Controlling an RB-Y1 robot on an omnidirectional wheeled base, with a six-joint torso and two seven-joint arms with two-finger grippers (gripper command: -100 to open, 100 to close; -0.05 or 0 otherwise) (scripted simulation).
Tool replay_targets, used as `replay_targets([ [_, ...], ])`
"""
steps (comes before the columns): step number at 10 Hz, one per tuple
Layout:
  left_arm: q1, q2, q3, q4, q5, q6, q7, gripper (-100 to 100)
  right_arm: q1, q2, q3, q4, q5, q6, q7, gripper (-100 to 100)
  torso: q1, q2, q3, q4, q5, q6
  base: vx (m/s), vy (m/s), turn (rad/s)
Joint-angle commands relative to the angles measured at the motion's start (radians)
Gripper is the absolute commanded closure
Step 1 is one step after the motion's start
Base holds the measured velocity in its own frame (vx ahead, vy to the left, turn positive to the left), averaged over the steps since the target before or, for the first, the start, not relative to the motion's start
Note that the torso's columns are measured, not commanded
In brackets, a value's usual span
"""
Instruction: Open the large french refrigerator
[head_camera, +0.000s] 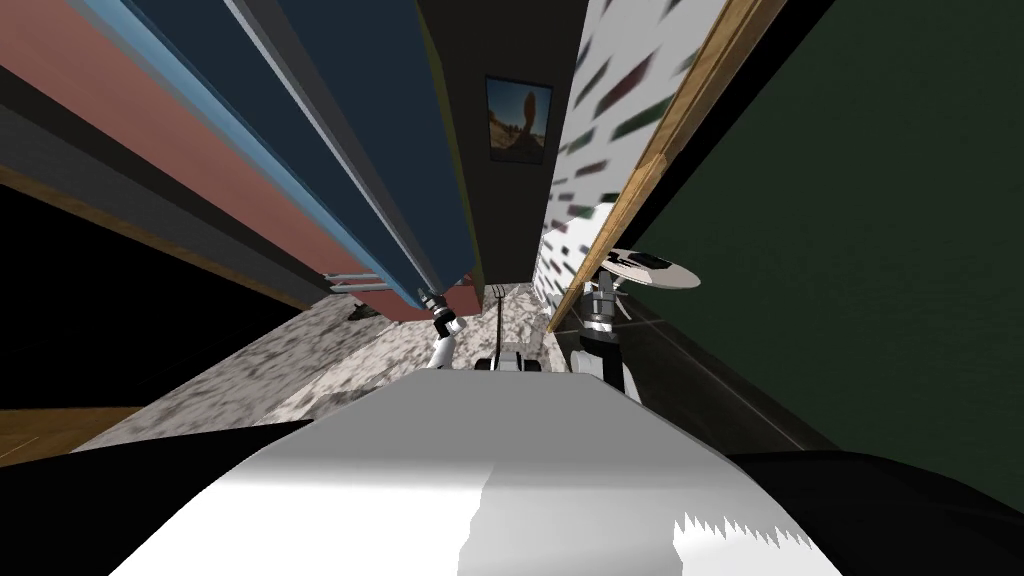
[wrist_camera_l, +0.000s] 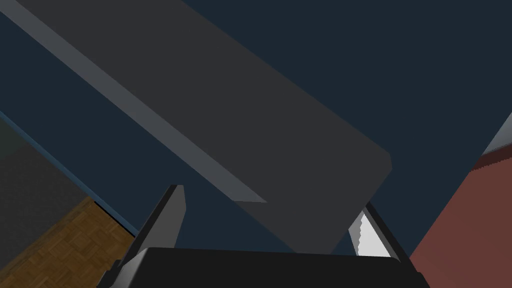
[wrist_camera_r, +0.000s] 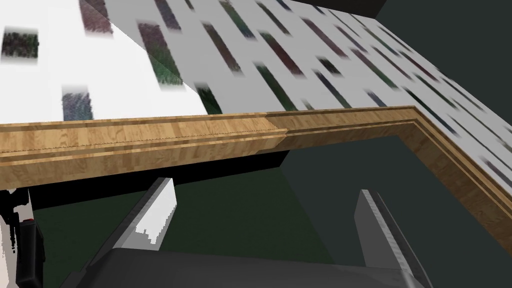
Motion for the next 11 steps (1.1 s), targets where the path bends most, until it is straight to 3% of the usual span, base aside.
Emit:
replay_targets([
  [1, -0.050, 0.009, 0.013, -0.019, 0.010, 0.057, -0.030, -100, 0.000, 0.000, 0.000, 0.000, 0.000, 0.000, 0.000, 0, 0.000, 0.000, 0.000, 0.002, -0.002, -0.002, -0.067, 0.010, 0.076],
  [5, -0.100, 0.015, 0.027, -0.037, 0.022, 0.120, -0.063, -100, 0.000, 0.000, 0.000, 0.000, 0.000, 0.000, 0.000, 0, -0.017, 0.005, 0.003, 0.004, -0.007, 0.001, -0.033, 0.001, 0.058],
  [6, -0.074, 0.006, 0.026, -0.033, 0.022, 0.121, -0.059, -100, 0.000, 0.000, 0.000, 0.000, 0.000, 0.000, 0.000, 0, -0.018, 0.006, 0.003, 0.006, -0.008, 0.001, 0.000, 0.000, 0.000],
  [7, -0.073, 0.007, 0.028, -0.030, 0.023, 0.127, -0.060, 0, 0.000, 0.000, 0.000, 0.000, 0.000, 0.000, 0.000, 0, -0.017, 0.006, 0.003, 0.003, -0.006, 0.001, 0.009, 0.006, -0.010],
  [11, -0.066, 0.002, 0.028, -0.020, 0.024, 0.137, -0.061, 0, 0.000, 0.000, 0.000, 0.000, 0.000, 0.000, 0.000, 0, -0.009, 0.000, 0.000, -0.002, -0.001, -0.001, 0.004, 0.000, -0.008],
])
